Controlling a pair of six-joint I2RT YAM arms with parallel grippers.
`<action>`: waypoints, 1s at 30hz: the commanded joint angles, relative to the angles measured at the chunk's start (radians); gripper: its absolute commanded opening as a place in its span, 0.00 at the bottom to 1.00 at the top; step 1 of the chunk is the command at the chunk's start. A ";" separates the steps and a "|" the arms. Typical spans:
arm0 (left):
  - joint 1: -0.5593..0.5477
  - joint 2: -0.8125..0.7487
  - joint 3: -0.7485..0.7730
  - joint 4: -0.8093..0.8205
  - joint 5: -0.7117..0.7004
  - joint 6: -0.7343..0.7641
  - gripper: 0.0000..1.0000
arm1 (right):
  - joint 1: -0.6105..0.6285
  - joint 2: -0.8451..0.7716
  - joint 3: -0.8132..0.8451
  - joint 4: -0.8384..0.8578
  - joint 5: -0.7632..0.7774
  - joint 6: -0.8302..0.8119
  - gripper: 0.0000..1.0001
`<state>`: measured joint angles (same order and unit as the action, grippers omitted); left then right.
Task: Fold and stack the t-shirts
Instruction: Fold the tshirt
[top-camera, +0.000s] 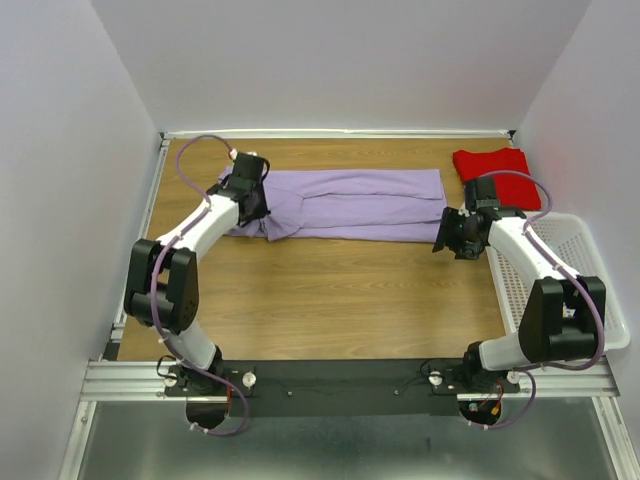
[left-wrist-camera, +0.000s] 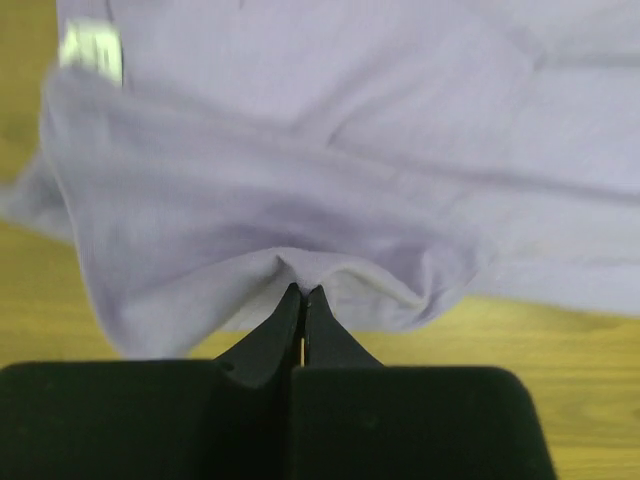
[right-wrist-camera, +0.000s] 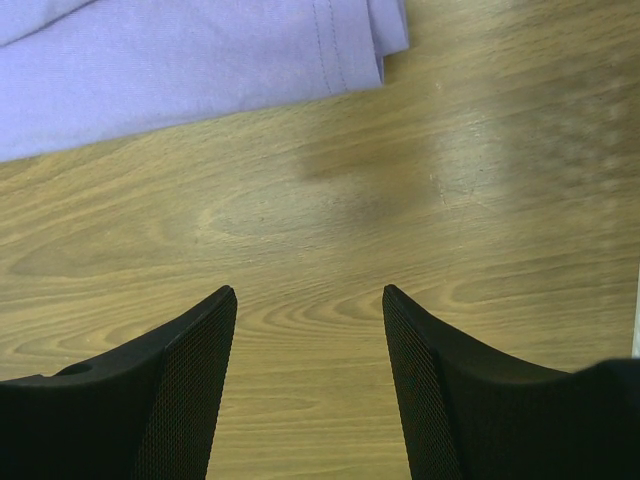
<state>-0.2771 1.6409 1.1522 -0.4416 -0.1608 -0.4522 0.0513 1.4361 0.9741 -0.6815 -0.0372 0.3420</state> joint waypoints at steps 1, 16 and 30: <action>0.003 0.118 0.179 -0.028 -0.040 0.047 0.00 | 0.004 0.003 0.025 0.002 -0.023 -0.017 0.68; 0.016 0.451 0.602 -0.016 -0.019 0.116 0.00 | 0.004 0.044 0.026 0.008 -0.036 -0.043 0.68; 0.026 0.525 0.647 0.015 -0.068 0.078 0.04 | 0.025 0.053 0.081 0.085 -0.138 -0.046 0.65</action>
<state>-0.2615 2.1616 1.7782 -0.4507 -0.1829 -0.3519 0.0578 1.4757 1.0157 -0.6601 -0.1123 0.2981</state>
